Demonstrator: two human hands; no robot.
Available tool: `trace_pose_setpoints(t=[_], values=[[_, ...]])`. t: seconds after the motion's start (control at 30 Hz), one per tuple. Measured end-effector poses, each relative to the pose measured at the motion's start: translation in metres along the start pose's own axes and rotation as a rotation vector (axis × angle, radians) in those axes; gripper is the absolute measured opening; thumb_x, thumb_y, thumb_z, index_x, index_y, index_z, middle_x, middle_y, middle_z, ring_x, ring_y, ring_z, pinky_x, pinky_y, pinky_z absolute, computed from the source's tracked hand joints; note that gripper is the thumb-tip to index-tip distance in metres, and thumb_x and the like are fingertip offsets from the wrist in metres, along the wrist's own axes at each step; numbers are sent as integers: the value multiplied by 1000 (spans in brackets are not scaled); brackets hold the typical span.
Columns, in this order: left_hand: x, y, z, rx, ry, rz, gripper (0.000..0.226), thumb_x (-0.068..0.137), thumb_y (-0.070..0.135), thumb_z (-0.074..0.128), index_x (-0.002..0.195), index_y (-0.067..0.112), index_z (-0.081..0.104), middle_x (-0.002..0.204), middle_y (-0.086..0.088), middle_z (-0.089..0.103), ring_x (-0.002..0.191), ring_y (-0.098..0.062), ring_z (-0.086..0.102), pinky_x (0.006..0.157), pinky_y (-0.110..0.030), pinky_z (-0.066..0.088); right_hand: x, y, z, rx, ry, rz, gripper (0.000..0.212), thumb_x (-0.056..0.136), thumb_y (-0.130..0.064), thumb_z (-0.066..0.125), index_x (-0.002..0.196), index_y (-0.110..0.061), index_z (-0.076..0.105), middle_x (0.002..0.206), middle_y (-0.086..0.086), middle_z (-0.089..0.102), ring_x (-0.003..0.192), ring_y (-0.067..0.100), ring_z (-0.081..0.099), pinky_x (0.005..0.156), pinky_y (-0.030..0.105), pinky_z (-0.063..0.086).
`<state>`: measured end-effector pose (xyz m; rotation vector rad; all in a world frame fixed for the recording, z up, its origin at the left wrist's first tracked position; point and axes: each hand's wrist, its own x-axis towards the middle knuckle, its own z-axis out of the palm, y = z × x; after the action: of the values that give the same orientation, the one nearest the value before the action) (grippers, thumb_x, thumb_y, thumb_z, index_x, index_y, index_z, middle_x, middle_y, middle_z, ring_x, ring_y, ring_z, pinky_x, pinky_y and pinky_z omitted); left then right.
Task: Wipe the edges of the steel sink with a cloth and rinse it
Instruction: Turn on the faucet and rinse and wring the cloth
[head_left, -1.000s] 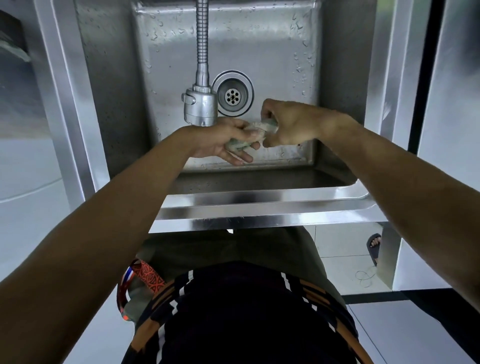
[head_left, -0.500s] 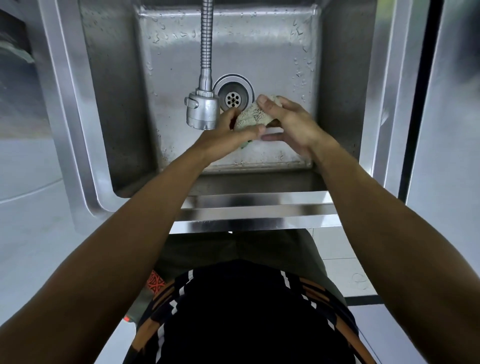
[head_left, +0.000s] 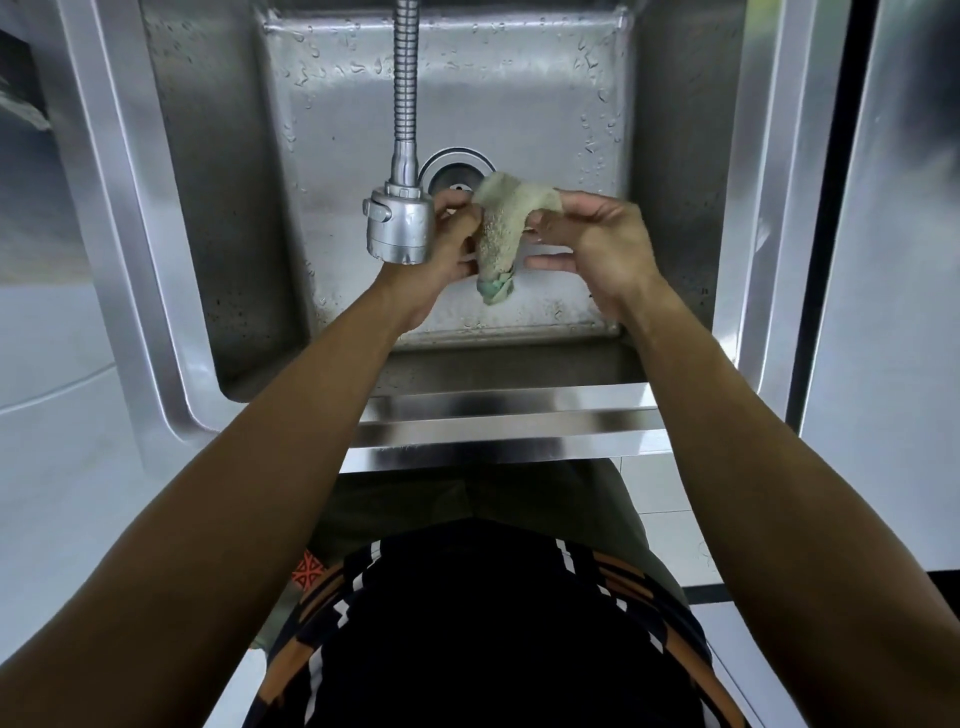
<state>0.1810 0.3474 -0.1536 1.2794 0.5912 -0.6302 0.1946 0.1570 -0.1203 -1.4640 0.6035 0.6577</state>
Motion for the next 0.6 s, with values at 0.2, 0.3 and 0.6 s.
trace_pose_setpoints(t=[0.2, 0.3, 0.6], values=[[-3, -4, 0, 144, 12, 121, 33, 94, 15, 67, 123, 31, 60, 102, 19, 66, 95, 3, 65, 81, -30, 60, -2, -1, -8, -310, 123, -61, 9, 89, -11, 70, 86, -8, 62, 79, 12, 59, 76, 20, 61, 80, 56, 58], [-7, -11, 3, 509, -97, 149, 29, 98, 33, 70, 126, 33, 64, 134, 7, 56, 118, -7, 61, 93, -16, 50, -4, -6, -11, -457, 20, -144, 8, 88, -14, 70, 94, -18, 66, 74, 16, 58, 70, 23, 59, 73, 58, 59], [-29, -4, -10, 1004, -121, 299, 34, 101, 51, 58, 126, 29, 53, 136, 10, 57, 124, -17, 57, 90, -32, 48, -26, -5, -27, -426, 54, -332, 22, 95, 1, 64, 104, -19, 60, 93, -1, 62, 78, 21, 68, 52, 41, 62]])
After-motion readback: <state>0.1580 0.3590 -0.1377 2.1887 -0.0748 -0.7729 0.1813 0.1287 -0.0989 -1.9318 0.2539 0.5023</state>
